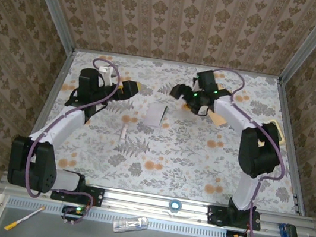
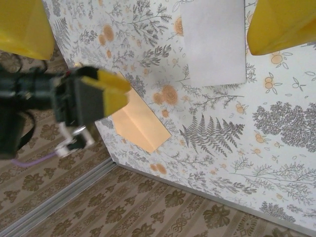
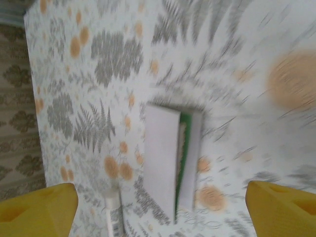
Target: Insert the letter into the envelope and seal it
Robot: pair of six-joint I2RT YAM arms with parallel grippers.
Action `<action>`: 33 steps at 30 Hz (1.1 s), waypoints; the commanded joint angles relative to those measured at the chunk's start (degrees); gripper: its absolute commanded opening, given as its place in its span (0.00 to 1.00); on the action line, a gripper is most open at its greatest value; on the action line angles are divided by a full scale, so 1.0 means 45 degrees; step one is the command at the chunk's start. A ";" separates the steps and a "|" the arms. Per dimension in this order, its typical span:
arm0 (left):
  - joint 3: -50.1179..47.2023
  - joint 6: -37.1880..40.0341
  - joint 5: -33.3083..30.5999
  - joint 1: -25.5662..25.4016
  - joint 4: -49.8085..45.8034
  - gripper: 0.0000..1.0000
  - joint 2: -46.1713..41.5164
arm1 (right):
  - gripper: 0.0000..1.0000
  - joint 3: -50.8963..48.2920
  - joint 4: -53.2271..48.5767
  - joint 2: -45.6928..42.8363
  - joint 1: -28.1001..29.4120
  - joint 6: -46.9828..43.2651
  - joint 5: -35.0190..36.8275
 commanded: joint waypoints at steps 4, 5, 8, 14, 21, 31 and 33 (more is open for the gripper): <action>0.1077 0.0682 0.0037 0.0167 -0.0518 1.00 0.0289 | 0.90 0.1794 -0.3967 -0.0243 -0.2401 -0.3250 0.1204; 0.1206 0.0665 0.0104 0.0180 -0.0515 1.00 0.0378 | 0.90 0.1975 -0.4119 -0.0212 -0.2638 -0.3538 0.1554; 0.1465 0.0709 0.0217 0.0191 -0.0505 1.00 0.0683 | 0.88 0.2857 -0.4772 0.0256 -0.3300 -0.4571 0.2602; 0.1931 0.0544 0.0502 0.0197 -0.0208 1.00 0.1593 | 0.85 0.4259 -0.5450 0.1735 -0.4086 -0.6374 0.3943; 0.2595 0.0539 0.0577 0.0235 -0.0239 1.00 0.2281 | 0.88 0.5145 -0.5407 0.3344 -0.4852 -0.7877 0.3643; 0.2864 0.0504 0.0206 0.0245 -0.0417 1.00 0.2448 | 0.87 0.6674 -0.5156 0.5325 -0.5511 -0.8363 0.2619; 0.2795 0.0441 0.0087 0.0245 -0.0399 1.00 0.2396 | 0.86 0.7203 -0.5470 0.5717 -0.5551 -0.8508 0.2298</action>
